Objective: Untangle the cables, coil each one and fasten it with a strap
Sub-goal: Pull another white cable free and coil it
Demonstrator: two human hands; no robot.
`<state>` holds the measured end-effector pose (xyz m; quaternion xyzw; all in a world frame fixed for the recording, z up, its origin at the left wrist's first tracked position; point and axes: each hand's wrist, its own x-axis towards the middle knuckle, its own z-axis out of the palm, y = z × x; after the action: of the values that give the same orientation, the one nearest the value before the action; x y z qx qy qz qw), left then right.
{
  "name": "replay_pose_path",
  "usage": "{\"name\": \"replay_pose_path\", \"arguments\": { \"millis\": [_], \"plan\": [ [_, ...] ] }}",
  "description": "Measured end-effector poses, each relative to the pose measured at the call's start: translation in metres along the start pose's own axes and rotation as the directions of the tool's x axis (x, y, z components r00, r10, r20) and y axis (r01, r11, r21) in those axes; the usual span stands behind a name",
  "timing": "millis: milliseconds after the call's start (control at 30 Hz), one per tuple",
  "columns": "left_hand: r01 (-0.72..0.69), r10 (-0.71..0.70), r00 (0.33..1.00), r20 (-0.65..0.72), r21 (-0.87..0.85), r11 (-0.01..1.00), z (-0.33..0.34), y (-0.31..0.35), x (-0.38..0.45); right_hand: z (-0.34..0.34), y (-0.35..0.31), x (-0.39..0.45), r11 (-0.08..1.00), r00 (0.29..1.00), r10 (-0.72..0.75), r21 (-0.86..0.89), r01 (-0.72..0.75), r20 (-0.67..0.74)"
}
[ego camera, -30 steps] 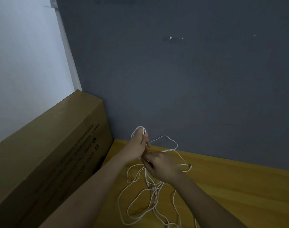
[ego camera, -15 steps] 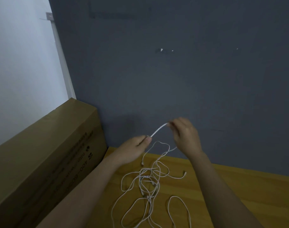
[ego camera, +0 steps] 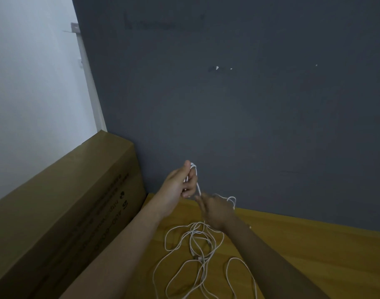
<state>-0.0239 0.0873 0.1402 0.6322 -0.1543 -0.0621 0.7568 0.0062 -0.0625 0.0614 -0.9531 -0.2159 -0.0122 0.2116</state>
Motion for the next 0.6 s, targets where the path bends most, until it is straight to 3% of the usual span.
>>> {"name": "replay_pose_path", "arguments": {
  "millis": [100,167,267,333,400,500,600],
  "plan": [
    [0.029,-0.041,0.996,-0.083,-0.142,0.989,-0.002,-0.005,0.008,0.017,-0.009,-0.013,0.961,0.978,-0.201,-0.182,0.209,0.063],
    [0.042,-0.056,0.987,-0.151,-0.097,0.994,-0.002,-0.010,0.015,0.023,-0.014,-0.019,0.925,0.956,-0.285,-0.242,0.293,0.069],
    [0.054,0.009,0.978,-0.209,0.294,0.954,-0.009,-0.023,0.016,0.023,-0.019,-0.025,0.891,0.917,-0.399,-0.232,0.391,0.014],
    [0.104,0.008,0.981,-0.191,0.568,0.816,-0.018,-0.031,0.013,0.020,-0.019,-0.029,0.889,0.898,-0.437,-0.177,0.422,-0.056],
    [0.154,-0.026,0.983,-0.182,0.739,0.656,-0.028,-0.038,0.009,0.015,-0.016,-0.031,0.919,0.911,-0.394,-0.084,0.386,-0.124],
    [0.160,-0.104,0.986,-0.128,0.897,0.413,-0.032,-0.044,0.003,0.002,-0.008,-0.028,0.970,0.952,-0.216,0.063,0.234,-0.216],
    [0.140,-0.185,0.980,-0.079,0.929,0.344,-0.028,-0.046,0.000,-0.009,0.004,-0.023,0.978,0.949,-0.098,0.146,0.147,-0.300]
  ]
}}
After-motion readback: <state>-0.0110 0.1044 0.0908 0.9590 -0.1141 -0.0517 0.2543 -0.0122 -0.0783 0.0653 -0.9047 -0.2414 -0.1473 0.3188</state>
